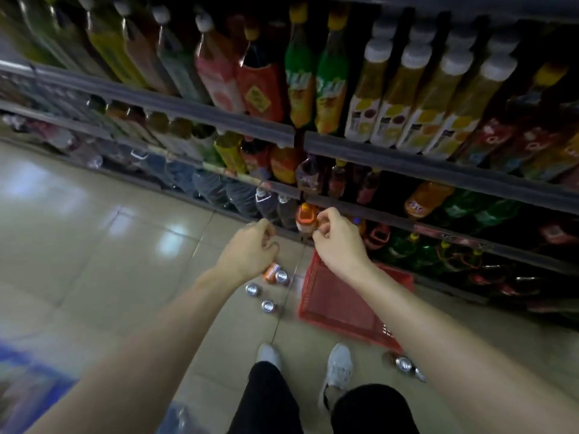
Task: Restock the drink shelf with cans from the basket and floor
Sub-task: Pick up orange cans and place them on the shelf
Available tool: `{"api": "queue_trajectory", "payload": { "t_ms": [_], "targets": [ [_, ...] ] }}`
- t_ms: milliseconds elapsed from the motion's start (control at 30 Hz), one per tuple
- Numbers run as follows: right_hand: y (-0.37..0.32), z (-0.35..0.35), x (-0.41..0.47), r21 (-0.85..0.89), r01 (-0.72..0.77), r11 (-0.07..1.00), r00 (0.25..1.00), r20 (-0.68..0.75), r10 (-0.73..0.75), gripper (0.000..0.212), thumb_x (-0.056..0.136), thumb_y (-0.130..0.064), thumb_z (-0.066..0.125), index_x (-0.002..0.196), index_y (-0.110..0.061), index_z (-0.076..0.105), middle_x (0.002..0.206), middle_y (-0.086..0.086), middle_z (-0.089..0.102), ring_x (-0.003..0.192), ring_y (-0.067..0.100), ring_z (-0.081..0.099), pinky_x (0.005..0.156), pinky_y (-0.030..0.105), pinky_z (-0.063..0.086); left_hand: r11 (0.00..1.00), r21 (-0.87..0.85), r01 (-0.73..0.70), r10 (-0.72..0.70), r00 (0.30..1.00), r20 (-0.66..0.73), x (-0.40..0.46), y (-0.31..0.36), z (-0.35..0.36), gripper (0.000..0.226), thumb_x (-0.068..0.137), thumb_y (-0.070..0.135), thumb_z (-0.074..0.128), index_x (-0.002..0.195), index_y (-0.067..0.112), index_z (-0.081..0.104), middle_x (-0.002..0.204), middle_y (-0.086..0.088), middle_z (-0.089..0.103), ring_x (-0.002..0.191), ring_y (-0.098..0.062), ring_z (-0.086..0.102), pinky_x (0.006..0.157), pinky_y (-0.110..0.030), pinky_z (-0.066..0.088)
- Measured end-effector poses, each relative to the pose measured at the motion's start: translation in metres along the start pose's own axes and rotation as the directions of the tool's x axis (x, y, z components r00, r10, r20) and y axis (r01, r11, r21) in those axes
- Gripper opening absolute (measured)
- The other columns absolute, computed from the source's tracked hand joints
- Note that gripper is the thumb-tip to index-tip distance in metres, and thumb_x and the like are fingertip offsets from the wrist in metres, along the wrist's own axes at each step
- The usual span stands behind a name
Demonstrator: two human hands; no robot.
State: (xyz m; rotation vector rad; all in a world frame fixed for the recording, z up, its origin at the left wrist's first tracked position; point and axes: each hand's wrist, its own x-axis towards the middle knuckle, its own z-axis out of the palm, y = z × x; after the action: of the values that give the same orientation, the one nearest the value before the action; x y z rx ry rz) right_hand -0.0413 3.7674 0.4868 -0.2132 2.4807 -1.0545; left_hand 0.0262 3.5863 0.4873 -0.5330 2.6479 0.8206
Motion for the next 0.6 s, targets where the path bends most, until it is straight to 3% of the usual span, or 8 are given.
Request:
{"api": "queue_trajectory", "payload": {
  "t_ms": [67, 167, 367, 433, 500, 600],
  "targets": [
    [0.012, 0.033, 0.003, -0.007, -0.05, 0.999, 0.996, 0.074, 0.05, 0.026, 0.095, -0.012, 0.061, 0.121, -0.012, 0.06, 0.101, 0.004, 0.068, 0.101, 0.028, 0.066, 0.087, 0.034, 0.052, 0.999, 0.011, 0.041, -0.042, 0.999, 0.034, 0.001, -0.034, 0.013, 0.031, 0.096, 0.022, 0.064, 0.125, 0.012, 0.062, 0.119, -0.008, 0.069, 0.111, -0.027, 0.063, 0.086, -0.031, 0.045],
    [0.038, 0.092, 0.014, -0.059, -0.099, 0.993, 0.98, 0.166, 0.107, 0.031, 0.095, -0.011, 0.062, 0.125, -0.01, 0.06, 0.095, 0.003, 0.066, 0.103, 0.028, 0.065, 0.086, 0.033, 0.048, 0.994, -0.016, 0.111, -0.11, 0.991, 0.079, 0.007, -0.095, 0.041, 0.033, 0.097, 0.024, 0.063, 0.128, 0.015, 0.06, 0.124, -0.008, 0.065, 0.115, -0.028, 0.062, 0.088, -0.031, 0.047],
    [0.121, 0.234, 0.053, -0.19, -0.178, 0.966, 0.946, 0.239, 0.221, 0.042, 0.09, -0.013, 0.067, 0.131, -0.01, 0.059, 0.117, 0.014, 0.071, 0.111, 0.034, 0.065, 0.084, 0.033, 0.048, 0.979, -0.029, 0.202, -0.192, 0.96, 0.202, 0.031, -0.233, 0.134, 0.051, 0.094, 0.025, 0.07, 0.141, 0.015, 0.053, 0.136, -0.013, 0.055, 0.123, -0.033, 0.058, 0.101, -0.034, 0.046],
    [0.155, 0.281, 0.068, -0.216, -0.205, 0.955, 0.934, 0.25, 0.257, 0.045, 0.088, -0.011, 0.068, 0.132, -0.01, 0.058, 0.117, 0.016, 0.071, 0.111, 0.035, 0.065, 0.076, 0.031, 0.042, 0.977, -0.021, 0.211, -0.201, 0.953, 0.226, 0.046, -0.275, 0.172, 0.052, 0.093, 0.023, 0.07, 0.141, 0.015, 0.052, 0.137, -0.012, 0.053, 0.127, -0.031, 0.055, 0.095, -0.03, 0.044],
    [0.191, 0.329, 0.088, -0.237, -0.2, 0.951, 0.929, 0.263, 0.261, 0.05, 0.086, -0.012, 0.07, 0.134, -0.009, 0.056, 0.122, 0.018, 0.069, 0.116, 0.037, 0.063, 0.078, 0.032, 0.042, 0.977, -0.029, 0.211, -0.199, 0.952, 0.234, 0.065, -0.315, 0.214, 0.054, 0.09, 0.019, 0.071, 0.14, 0.014, 0.051, 0.137, -0.011, 0.052, 0.128, -0.03, 0.053, 0.089, -0.027, 0.04],
    [0.249, 0.401, 0.124, -0.247, -0.205, 0.947, 0.924, 0.271, 0.271, 0.055, 0.084, -0.02, 0.074, 0.135, -0.013, 0.053, 0.128, 0.018, 0.065, 0.118, 0.037, 0.062, 0.082, 0.033, 0.044, 0.977, -0.013, 0.214, -0.204, 0.947, 0.249, 0.102, -0.371, 0.281, 0.065, 0.087, 0.018, 0.075, 0.145, 0.014, 0.045, 0.137, -0.013, 0.05, 0.129, -0.032, 0.051, 0.097, -0.032, 0.044]
  ]
}}
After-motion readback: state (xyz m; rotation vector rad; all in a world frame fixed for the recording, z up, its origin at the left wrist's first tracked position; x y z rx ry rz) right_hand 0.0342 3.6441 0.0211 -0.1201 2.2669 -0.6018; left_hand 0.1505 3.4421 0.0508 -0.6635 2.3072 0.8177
